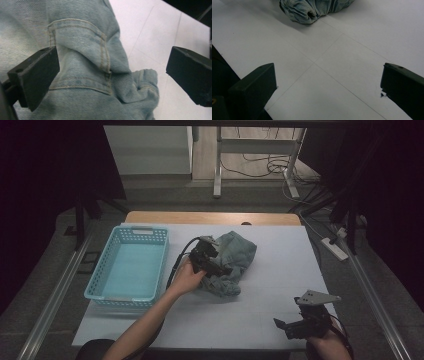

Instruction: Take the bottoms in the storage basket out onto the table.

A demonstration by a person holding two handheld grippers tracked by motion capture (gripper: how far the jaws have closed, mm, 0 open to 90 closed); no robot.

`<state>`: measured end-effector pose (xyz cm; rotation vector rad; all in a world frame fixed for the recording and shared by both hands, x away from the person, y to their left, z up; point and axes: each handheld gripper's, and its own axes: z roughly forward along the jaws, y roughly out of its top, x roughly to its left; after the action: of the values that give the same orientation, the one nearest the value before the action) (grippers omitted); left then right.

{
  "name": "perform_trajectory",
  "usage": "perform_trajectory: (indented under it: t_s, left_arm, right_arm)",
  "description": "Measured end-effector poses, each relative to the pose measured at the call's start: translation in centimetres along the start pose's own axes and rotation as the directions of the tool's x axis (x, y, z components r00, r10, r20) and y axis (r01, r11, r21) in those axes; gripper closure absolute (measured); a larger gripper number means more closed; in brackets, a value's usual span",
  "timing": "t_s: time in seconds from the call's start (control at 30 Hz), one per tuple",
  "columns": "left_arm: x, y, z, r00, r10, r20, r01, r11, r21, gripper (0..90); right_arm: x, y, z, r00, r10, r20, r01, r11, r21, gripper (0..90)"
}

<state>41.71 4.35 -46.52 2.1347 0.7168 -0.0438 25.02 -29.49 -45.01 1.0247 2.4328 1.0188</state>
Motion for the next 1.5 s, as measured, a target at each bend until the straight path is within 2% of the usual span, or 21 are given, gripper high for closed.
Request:
perform_trajectory:
  t_s: [0.17,0.4,0.63,0.77,0.9,1.13,1.5]
  left_arm:
    - [-0.2,-0.3,-0.4,1.0000,0.005,-0.008,-0.005,1.0000,-0.005,0.0]
    - [-0.2,-0.5,-1.1,0.9998,0.005,0.020,-0.004,0.9988,-0.048,0.0]
    - [-0.3,-0.5,-1.3,0.9995,0.016,0.027,-0.015,0.9991,-0.040,0.0]
    - [-0.4,-0.5,-1.7,0.9995,0.005,0.033,-0.004,0.9994,-0.034,0.0]
    - [-0.7,-0.5,-2.1,0.9984,0.002,0.056,0.001,0.9984,-0.057,0.0]
    - [-1.2,-0.5,-2.8,0.9996,0.011,0.027,-0.010,0.9984,-0.055,0.0]
    - [-1.3,-1.0,-3.6,0.9999,-0.011,0.001,0.011,0.9976,-0.069,0.0]
  right_arm:
    - [0.0,0.0,0.0,1.0000,-0.001,0.001,0.001,1.000,0.000,0.8]
    - [0.0,0.0,-0.1,1.0000,-0.002,-0.002,0.002,1.000,-0.004,0.8]
    - [0.0,0.0,-0.1,1.0000,-0.001,-0.004,0.001,1.000,-0.008,0.7]
    - [0.0,0.0,-0.1,1.0000,-0.002,-0.006,0.002,1.000,-0.010,0.7]
    - [0.0,0.0,-0.2,1.0000,-0.001,-0.007,0.001,1.000,-0.012,0.8]
    - [0.0,0.0,-0.2,1.0000,-0.001,-0.007,0.001,1.000,-0.014,0.8]
    - [0.0,0.0,-0.2,1.0000,-0.001,-0.009,0.000,1.000,-0.016,0.8]
